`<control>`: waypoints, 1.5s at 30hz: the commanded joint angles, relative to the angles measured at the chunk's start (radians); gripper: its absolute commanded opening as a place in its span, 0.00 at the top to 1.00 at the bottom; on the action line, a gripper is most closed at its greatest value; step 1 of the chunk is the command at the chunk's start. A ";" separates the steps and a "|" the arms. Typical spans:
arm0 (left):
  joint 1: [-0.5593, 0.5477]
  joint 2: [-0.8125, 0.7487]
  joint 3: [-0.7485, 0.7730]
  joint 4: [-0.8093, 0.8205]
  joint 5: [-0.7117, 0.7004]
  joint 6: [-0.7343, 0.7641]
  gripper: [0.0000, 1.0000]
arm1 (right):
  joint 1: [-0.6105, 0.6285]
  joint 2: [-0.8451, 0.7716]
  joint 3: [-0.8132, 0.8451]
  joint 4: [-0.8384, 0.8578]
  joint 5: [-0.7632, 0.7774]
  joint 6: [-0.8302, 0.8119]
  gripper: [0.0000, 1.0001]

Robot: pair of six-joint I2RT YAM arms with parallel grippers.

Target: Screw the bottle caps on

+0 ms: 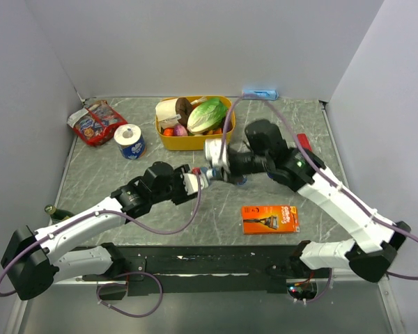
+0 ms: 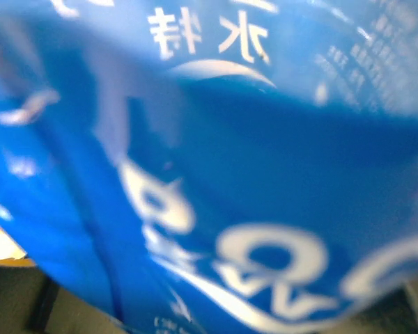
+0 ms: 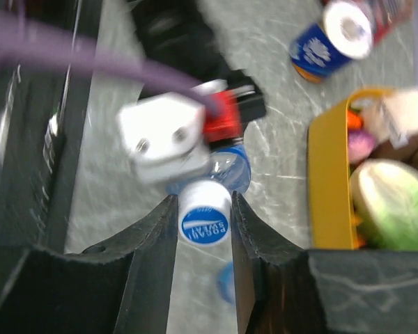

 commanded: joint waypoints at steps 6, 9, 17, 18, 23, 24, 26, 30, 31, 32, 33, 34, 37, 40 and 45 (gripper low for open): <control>-0.006 0.008 0.025 0.263 -0.199 -0.186 0.99 | -0.055 0.107 0.073 0.187 -0.018 0.647 1.00; -0.006 -0.004 0.022 0.237 -0.191 -0.214 0.99 | -0.061 0.109 0.079 0.204 -0.042 0.622 1.00; 0.040 -0.053 0.021 0.208 -0.139 -0.343 0.99 | -0.073 0.098 0.057 0.216 -0.016 0.630 0.56; 0.048 -0.053 0.024 0.205 -0.130 -0.360 0.99 | -0.073 0.096 0.048 0.222 -0.007 0.648 0.55; 0.076 -0.055 0.042 0.205 -0.056 -0.421 0.99 | -0.086 0.104 0.037 0.245 0.013 0.699 0.56; 0.077 -0.053 0.045 0.205 -0.053 -0.426 0.99 | -0.089 0.109 0.041 0.245 0.016 0.711 0.59; 0.088 -0.056 0.050 0.208 -0.046 -0.450 0.99 | -0.104 0.121 0.044 0.254 0.018 0.733 0.59; 0.117 -0.053 0.065 0.206 0.000 -0.509 0.99 | -0.138 0.144 0.042 0.273 -0.015 0.820 0.53; 0.123 -0.053 0.067 0.205 0.008 -0.516 0.99 | -0.138 0.150 0.042 0.274 -0.015 0.825 0.53; 0.126 -0.052 0.074 0.205 0.023 -0.554 0.99 | -0.138 0.153 0.042 0.276 -0.016 0.822 0.53; 0.134 -0.050 0.074 0.205 0.033 -0.570 0.99 | -0.138 0.155 0.042 0.277 -0.025 0.823 0.52; 0.137 -0.050 0.079 0.205 0.042 -0.576 0.99 | -0.139 0.158 0.042 0.280 -0.027 0.823 0.52; 0.143 -0.049 0.087 0.211 0.068 -0.594 0.99 | -0.138 0.165 0.039 0.287 -0.012 0.831 0.51; 0.143 -0.045 0.091 0.212 0.089 -0.596 0.99 | -0.138 0.170 0.037 0.296 -0.007 0.837 0.50; 0.143 -0.038 0.087 0.209 0.137 -0.581 0.99 | -0.139 0.170 0.025 0.369 -0.024 0.866 0.45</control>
